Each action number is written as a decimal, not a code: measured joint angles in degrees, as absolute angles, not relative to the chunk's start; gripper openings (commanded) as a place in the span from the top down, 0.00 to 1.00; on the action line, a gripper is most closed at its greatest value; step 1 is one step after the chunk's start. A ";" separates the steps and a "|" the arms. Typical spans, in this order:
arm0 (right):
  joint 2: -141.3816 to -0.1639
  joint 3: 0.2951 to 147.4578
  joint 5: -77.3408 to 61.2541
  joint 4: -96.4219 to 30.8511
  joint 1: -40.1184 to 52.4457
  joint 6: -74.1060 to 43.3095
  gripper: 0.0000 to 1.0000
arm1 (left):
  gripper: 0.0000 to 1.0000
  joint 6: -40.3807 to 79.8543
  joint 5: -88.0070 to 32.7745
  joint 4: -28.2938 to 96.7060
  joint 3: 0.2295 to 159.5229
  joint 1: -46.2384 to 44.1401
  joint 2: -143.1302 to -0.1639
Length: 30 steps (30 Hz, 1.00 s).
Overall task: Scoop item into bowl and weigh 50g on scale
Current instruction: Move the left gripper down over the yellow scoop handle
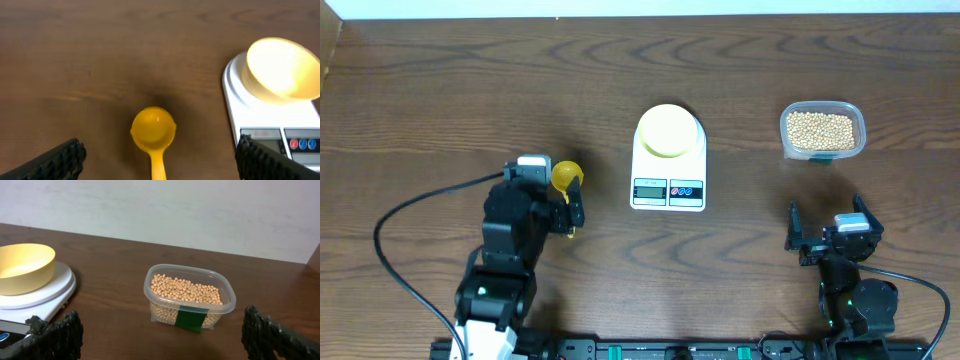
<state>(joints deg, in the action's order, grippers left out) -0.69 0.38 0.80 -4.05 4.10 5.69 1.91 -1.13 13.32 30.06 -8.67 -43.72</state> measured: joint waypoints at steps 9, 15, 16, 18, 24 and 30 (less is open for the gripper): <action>-0.69 0.38 0.80 -4.05 4.10 5.69 0.01 | 0.02 4.49 -2.07 27.49 43.27 -4.56 -51.27; -0.69 0.38 0.80 -4.05 4.10 5.67 0.01 | 0.03 5.87 -4.60 32.64 48.27 -1.69 -54.81; -0.69 0.38 0.80 -4.05 4.10 5.69 0.01 | 0.02 6.00 -4.89 34.04 49.19 -1.19 -56.05; -0.69 0.38 0.80 -4.08 4.10 5.69 0.01 | 0.02 6.04 -5.74 36.12 50.85 -0.19 -58.13; -0.69 0.38 0.80 -4.08 4.10 5.69 0.01 | 0.02 6.20 -7.55 42.13 57.47 2.85 -65.84; -0.69 0.38 0.80 -4.05 4.10 5.69 0.01 | 0.02 6.17 -7.86 47.51 63.48 3.33 -74.61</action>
